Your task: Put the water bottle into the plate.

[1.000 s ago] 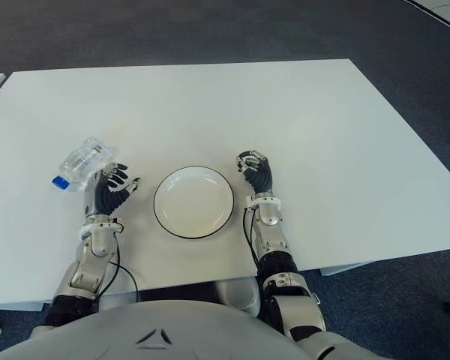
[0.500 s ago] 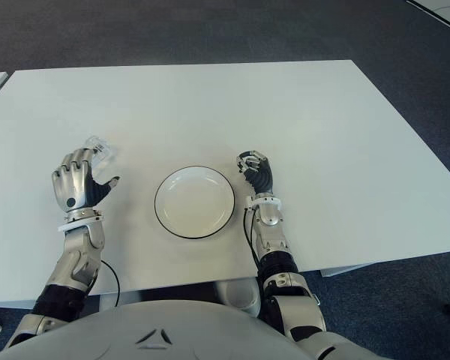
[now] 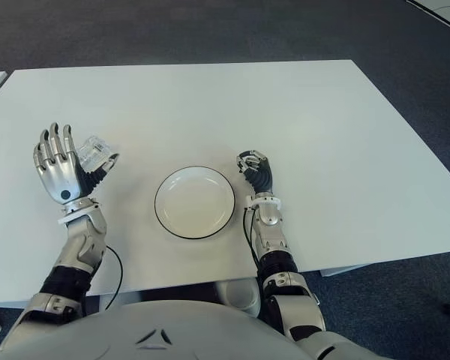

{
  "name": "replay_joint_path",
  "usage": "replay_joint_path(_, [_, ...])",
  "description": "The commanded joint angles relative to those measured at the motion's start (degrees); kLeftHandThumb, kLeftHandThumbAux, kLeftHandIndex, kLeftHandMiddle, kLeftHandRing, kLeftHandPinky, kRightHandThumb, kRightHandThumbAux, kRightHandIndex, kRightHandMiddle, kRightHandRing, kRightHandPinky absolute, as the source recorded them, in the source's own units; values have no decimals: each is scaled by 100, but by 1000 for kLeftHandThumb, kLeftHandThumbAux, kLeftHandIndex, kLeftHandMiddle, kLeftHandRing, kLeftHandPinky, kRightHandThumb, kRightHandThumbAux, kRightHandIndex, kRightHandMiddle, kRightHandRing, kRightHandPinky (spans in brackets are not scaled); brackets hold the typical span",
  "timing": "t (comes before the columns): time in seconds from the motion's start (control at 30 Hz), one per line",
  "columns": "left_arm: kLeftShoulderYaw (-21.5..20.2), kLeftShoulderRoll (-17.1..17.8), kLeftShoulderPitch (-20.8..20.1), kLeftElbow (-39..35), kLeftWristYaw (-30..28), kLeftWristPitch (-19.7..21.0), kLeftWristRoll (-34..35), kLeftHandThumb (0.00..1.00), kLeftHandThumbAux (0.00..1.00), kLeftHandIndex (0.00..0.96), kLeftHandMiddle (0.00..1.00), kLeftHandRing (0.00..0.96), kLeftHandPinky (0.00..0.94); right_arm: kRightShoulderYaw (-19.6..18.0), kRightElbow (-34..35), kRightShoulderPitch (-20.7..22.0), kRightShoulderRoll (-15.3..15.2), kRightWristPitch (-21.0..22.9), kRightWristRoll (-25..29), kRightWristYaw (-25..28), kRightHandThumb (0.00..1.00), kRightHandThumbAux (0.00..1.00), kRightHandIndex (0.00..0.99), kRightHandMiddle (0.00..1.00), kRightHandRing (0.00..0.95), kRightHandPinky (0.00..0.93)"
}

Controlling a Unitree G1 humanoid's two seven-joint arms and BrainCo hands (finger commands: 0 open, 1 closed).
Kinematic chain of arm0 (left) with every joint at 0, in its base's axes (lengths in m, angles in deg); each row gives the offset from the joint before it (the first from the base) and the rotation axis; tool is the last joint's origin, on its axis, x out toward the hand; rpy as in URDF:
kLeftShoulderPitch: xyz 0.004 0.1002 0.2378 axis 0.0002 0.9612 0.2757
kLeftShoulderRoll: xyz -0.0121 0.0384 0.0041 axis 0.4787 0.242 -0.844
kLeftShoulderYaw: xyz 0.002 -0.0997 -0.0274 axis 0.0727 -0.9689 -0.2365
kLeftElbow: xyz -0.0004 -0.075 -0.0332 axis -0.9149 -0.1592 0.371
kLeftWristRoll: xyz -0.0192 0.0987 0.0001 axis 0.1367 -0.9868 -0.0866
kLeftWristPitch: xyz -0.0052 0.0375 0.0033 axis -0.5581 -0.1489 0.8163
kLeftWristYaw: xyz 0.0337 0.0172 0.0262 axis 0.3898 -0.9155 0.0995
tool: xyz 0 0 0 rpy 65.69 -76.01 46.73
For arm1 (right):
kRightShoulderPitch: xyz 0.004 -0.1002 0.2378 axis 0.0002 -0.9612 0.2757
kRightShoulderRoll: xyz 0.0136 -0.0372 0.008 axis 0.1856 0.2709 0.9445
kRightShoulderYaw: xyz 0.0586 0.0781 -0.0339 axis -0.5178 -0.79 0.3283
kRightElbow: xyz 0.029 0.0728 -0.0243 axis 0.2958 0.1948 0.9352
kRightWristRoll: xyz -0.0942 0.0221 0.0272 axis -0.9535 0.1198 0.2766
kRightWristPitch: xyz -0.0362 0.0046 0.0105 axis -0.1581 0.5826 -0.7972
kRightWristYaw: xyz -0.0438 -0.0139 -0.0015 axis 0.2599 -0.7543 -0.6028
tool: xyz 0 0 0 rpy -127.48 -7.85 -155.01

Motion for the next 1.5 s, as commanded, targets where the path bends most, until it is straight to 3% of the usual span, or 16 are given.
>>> replay_joint_path(0.03, [-82, 119, -362, 291, -165, 330, 142, 534, 209, 0, 0, 0, 0, -16, -299, -125, 35, 245, 29, 3, 701, 728, 438, 819, 797, 784])
replay_joint_path(0.17, [-66, 271, -571, 534, -241, 433, 227, 536, 176, 0, 0, 0, 0, -21, -329, -105, 27, 255, 11, -27, 701, 728, 438, 820, 800, 785])
replay_joint_path(0.3, [-11, 622, -1076, 1463, -87, 84, 456, 534, 141, 0, 0, 0, 0, -26, -321, -105, 32, 257, 6, -48, 701, 728, 438, 824, 804, 788])
replay_joint_path(0.63, [261, 870, -1846, 2968, -1, -406, 818, 507, 118, 0, 0, 0, 0, -46, -304, -101, 38, 297, 23, -51, 701, 728, 438, 826, 806, 786])
replay_joint_path(0.87, [565, 918, -2686, 4884, -465, -1111, 1155, 487, 134, 0, 0, 0, 0, -55, -319, -85, 36, 304, 27, -55, 702, 728, 438, 822, 802, 785])
replay_joint_path(1.1, [831, 1033, -2916, 5716, -822, -1545, 1312, 482, 154, 0, 0, 0, 0, -45, -371, -58, 18, 306, -16, -105, 701, 728, 438, 820, 800, 783])
replay_joint_path(1.5, [1293, 997, -2979, 6085, -1815, -1512, 1423, 482, 187, 0, 0, 0, 0, -44, -278, -107, 31, 379, -19, -177, 701, 728, 438, 827, 807, 785])
